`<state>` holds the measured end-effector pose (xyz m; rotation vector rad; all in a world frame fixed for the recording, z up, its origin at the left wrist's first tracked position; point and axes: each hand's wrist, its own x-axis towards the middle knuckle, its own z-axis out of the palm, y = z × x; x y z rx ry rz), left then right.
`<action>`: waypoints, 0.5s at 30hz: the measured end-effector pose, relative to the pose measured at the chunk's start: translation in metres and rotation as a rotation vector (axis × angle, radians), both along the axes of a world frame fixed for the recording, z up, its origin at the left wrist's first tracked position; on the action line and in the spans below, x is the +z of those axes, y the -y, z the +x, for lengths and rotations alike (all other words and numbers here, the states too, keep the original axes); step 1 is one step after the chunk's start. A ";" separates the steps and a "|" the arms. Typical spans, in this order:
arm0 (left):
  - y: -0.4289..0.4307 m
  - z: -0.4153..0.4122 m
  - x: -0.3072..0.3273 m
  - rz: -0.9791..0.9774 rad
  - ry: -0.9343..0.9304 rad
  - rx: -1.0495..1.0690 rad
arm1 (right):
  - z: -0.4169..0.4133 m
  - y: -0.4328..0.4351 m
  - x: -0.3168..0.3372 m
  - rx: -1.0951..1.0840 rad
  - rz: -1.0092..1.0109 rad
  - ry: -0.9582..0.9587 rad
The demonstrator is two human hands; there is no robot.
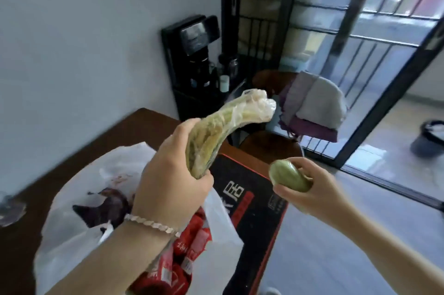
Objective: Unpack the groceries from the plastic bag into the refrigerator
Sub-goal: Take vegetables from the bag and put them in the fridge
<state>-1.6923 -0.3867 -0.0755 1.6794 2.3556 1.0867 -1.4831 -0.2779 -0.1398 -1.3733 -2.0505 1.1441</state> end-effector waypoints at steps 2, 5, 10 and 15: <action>-0.030 0.034 0.008 -0.065 -0.031 -0.162 | 0.052 -0.001 0.004 -0.135 0.014 0.054; -0.078 0.104 0.019 -0.132 -0.161 -0.394 | 0.140 0.003 0.018 -0.342 0.030 0.132; -0.147 0.272 0.032 -0.119 -0.387 -0.700 | 0.308 0.025 0.035 -0.649 0.005 0.285; -0.178 0.486 0.025 -0.097 -0.375 -0.995 | 0.494 0.067 0.051 -0.891 -0.009 0.441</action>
